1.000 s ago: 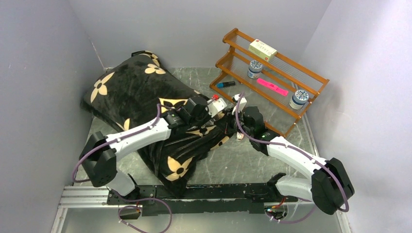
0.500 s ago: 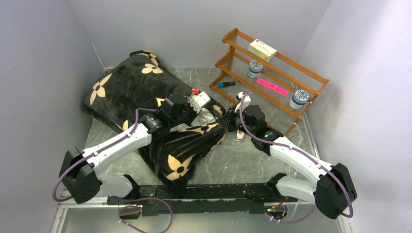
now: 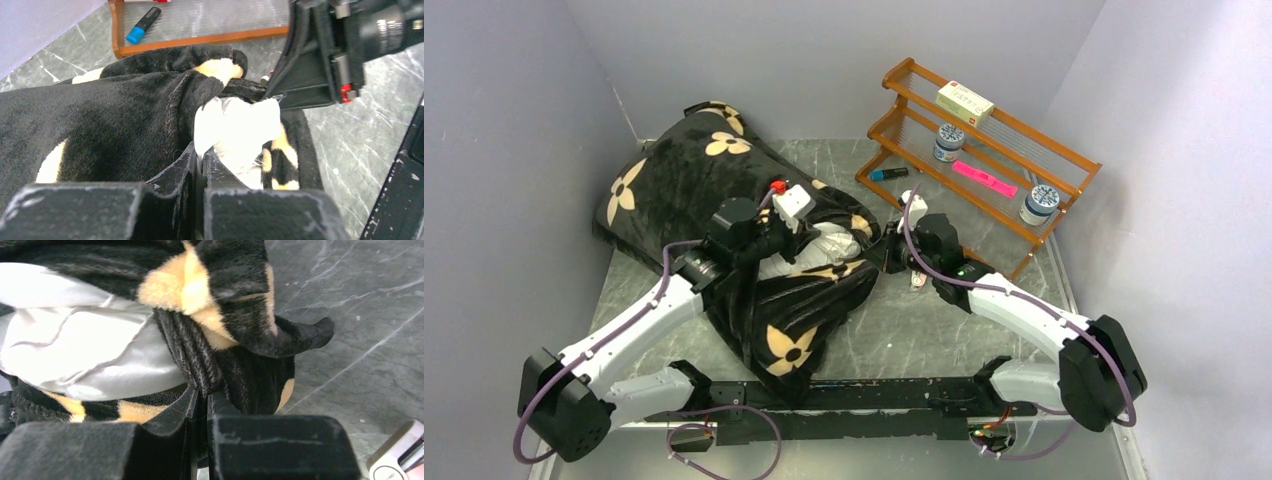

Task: Remove the pillowcase from the pillow
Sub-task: Remove the pillow from the pillowcase.

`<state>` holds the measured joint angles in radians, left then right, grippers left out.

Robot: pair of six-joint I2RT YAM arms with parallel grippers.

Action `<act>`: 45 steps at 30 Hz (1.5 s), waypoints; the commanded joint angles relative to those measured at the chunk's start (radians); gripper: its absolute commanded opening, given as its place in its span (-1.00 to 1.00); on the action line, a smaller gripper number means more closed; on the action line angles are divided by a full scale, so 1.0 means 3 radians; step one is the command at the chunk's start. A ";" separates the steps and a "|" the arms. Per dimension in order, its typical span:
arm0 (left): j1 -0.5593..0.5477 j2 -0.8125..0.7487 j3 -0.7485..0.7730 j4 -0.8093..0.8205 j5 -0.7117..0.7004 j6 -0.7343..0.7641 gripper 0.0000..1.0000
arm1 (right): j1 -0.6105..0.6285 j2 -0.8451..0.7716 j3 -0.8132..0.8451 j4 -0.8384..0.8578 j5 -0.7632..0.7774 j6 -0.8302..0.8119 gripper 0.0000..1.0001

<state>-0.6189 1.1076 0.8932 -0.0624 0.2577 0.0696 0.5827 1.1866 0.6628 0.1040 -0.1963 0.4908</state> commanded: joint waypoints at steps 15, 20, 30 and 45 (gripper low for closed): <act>0.0248 -0.0475 -0.0038 0.0812 0.0314 -0.0035 -0.90 | -0.0235 -0.0166 0.0204 -0.0375 0.0378 -0.0655 0.18; 0.0249 -0.0285 0.0107 0.0564 0.0105 -0.0059 -0.90 | -0.0235 -0.0651 0.0105 -0.0462 0.0338 -0.0897 0.75; 0.0248 -0.0232 0.0099 0.0546 0.0005 -0.0043 -0.90 | -0.0234 -0.1196 0.0240 -0.0742 0.0083 -0.1104 0.99; 0.0248 -0.0019 0.0211 0.0393 0.0063 -0.0038 -0.90 | 0.0974 -0.0670 0.0621 -0.0523 0.0184 -0.1608 0.99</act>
<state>-0.5632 1.1130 0.8974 -0.0048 0.3244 0.0406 0.7612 0.9539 0.7937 -0.1421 -0.2409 0.0776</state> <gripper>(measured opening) 0.060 0.994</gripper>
